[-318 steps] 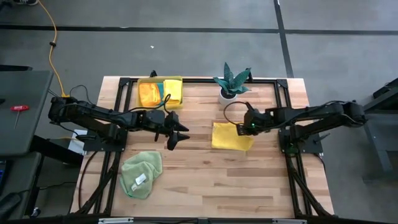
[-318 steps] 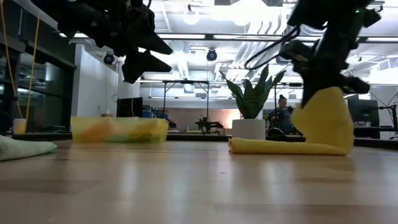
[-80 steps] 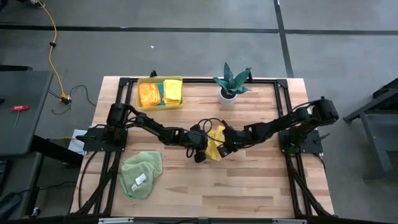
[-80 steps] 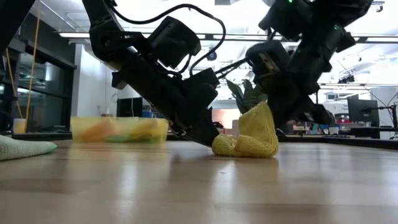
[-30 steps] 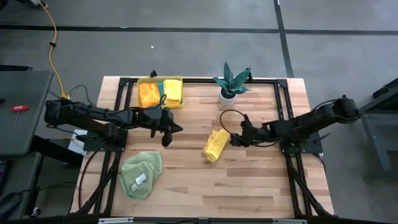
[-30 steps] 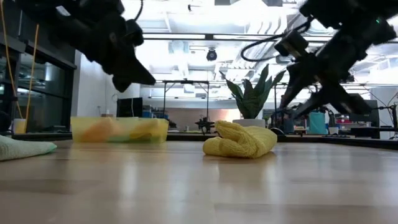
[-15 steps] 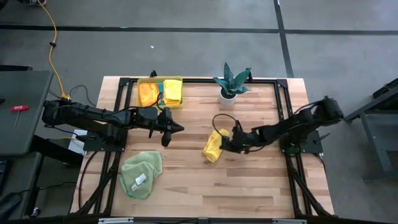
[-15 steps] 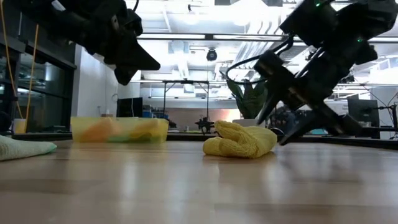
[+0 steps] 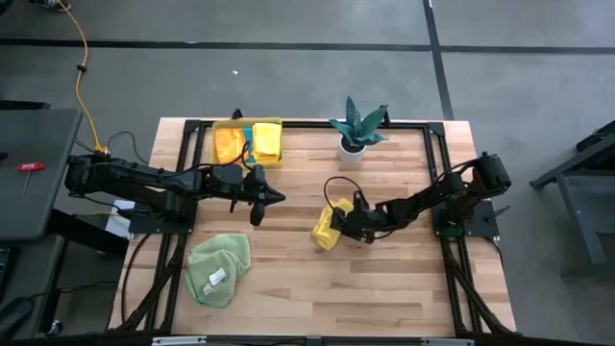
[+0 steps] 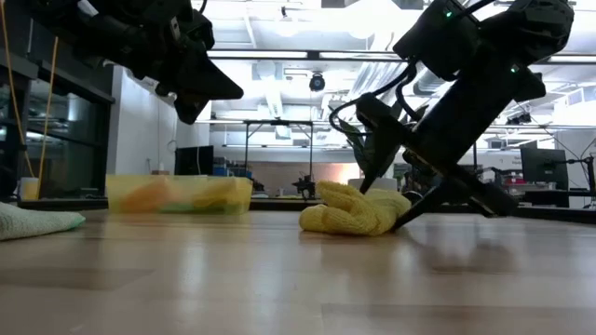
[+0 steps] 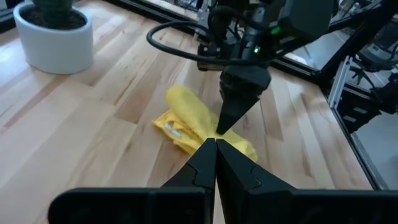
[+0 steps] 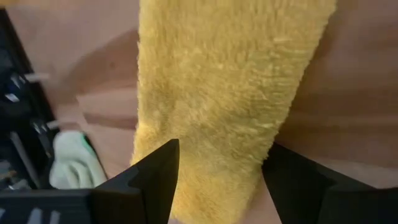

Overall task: Fold microfiber towels
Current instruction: Put the folded yellow microfiber cloth into the bin, then fold the green microfiber cloth

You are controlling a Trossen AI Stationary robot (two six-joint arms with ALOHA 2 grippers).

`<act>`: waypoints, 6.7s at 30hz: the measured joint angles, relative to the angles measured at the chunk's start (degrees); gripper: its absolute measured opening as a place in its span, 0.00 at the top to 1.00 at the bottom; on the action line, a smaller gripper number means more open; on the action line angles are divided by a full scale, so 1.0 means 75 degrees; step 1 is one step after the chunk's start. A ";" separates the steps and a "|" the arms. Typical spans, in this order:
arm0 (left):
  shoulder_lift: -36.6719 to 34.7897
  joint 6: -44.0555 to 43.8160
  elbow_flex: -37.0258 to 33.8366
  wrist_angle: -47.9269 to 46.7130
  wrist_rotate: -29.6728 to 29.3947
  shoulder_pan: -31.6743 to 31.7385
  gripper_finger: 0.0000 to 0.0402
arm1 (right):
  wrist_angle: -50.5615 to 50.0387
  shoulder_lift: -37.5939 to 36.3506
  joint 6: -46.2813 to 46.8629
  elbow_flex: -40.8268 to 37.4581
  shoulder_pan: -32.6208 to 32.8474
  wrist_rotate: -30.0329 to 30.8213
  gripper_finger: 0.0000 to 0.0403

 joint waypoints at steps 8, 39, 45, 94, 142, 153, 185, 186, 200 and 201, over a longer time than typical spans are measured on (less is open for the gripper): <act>0.0000 0.0003 0.0000 0.0177 -0.0002 0.0000 1.00 | -0.0397 0.0059 -0.0698 -0.0003 -0.0228 0.0662 0.72; 0.0241 0.2294 0.2913 -0.3109 0.0485 0.0778 0.63 | -0.7176 -0.0431 -1.4256 0.5234 -0.0405 -0.0946 1.00; 0.1046 0.2331 0.3901 -0.3769 0.1497 0.0698 0.40 | -0.7553 -0.0054 -1.5083 0.5665 -0.0425 -0.0678 1.00; 0.3011 0.4839 0.4937 -0.7548 -0.0241 0.0532 0.99 | -0.8328 -0.0233 -1.4614 0.5788 -0.0597 0.0125 0.73; 0.2807 0.0456 0.4947 -0.7735 0.5378 0.7642 1.00 | -0.8528 -0.0583 -1.4083 0.5779 -0.1425 0.0306 0.54; 0.3512 0.1322 0.4943 -0.8424 0.3921 0.8465 1.00 | -0.8502 -0.0580 -1.3608 0.5779 -0.1419 0.0307 0.54; 0.3408 0.1824 0.4945 -0.8174 -0.0128 0.7434 0.73 | -0.8050 -0.0580 -1.3430 0.5776 -0.1416 0.0304 0.54; 0.3347 0.1890 0.4945 -0.8207 -0.0223 0.7437 0.70 | -0.8045 -0.0580 -1.3432 0.5776 -0.1416 0.0304 0.54; 0.2037 0.1877 0.4945 -0.8079 0.0711 0.7381 0.39 | -0.7929 -0.0580 -1.3970 0.5776 -0.1416 0.0301 0.54; 0.1900 0.1826 0.4945 -0.8079 0.0796 0.7325 0.39 | -0.7932 -0.0580 -1.4055 0.5776 -0.1416 0.0297 0.54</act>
